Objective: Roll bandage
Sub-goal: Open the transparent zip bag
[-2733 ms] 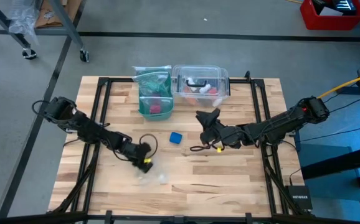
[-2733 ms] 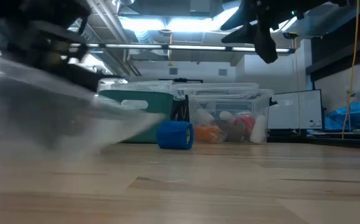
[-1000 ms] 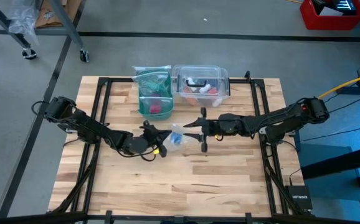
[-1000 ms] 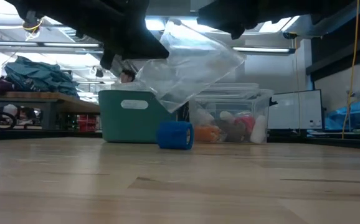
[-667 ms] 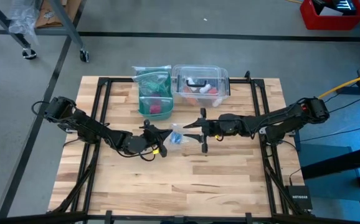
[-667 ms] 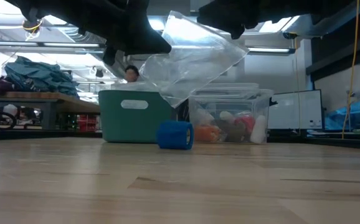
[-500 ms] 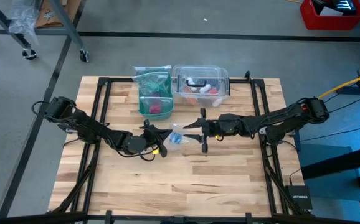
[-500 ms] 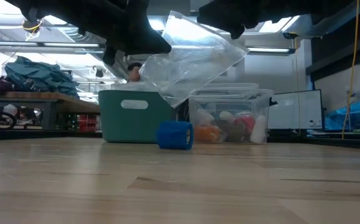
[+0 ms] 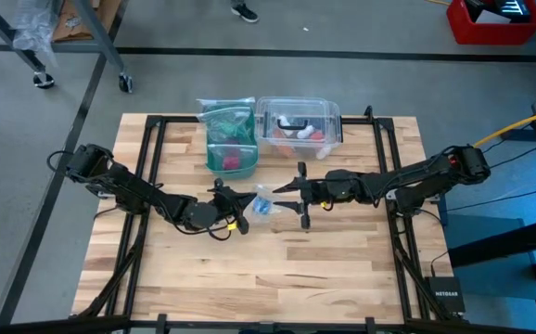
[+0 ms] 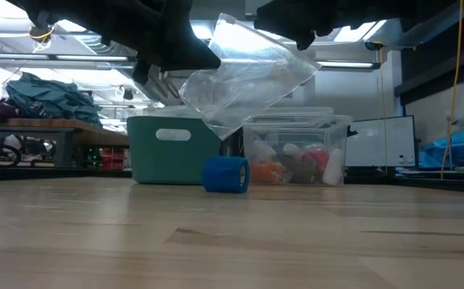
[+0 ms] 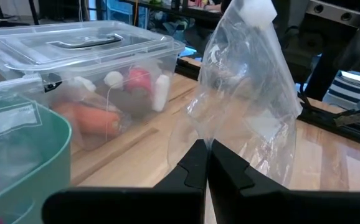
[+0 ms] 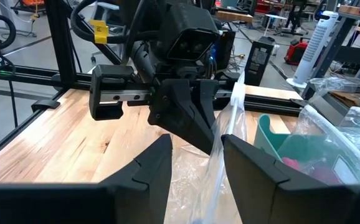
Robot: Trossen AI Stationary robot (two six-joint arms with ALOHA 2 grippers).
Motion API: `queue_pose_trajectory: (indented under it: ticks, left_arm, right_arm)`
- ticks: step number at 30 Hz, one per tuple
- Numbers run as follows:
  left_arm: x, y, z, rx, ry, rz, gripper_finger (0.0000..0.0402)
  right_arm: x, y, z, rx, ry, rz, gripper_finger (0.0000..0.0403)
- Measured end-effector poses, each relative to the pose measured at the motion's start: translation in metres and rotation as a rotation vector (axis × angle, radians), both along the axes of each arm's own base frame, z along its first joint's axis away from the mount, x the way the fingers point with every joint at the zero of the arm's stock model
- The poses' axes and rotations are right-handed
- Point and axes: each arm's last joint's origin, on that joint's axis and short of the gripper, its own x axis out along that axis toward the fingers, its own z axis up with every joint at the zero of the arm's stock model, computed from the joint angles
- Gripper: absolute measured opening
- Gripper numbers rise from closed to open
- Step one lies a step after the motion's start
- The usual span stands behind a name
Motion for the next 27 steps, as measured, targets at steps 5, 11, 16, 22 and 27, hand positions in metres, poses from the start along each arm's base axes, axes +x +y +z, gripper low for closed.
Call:
queue_pose_trajectory:
  ticks: [5,11,16,22,27]
  left_arm:
    - [0.0001,0.0,0.0003,-0.015,-0.012,0.003,0.0]
    - [-0.0006,-0.0034,0.0015,-0.004,-0.015,-0.012,0.0]
    - [-0.0012,-0.0053,0.0013,-0.003,-0.013,-0.019,0.0]
    - [-0.0006,-0.004,0.0024,-0.007,-0.025,-0.013,0.0]
    - [-0.0002,-0.0041,0.0044,-0.004,-0.041,-0.015,0.0]
  right_arm:
    - [0.0,0.0,0.0,0.0,0.0,-0.001,0.0147]
    - [0.0,-0.002,0.0,-0.015,-0.001,-0.068,0.0147]
    - [0.0,-0.0023,0.0,-0.017,-0.001,-0.079,0.0147]
    - [-0.0001,-0.0019,-0.0005,-0.005,0.004,-0.07,0.0147]
    - [-0.0006,-0.0021,-0.0037,0.0,0.038,-0.072,0.0147]
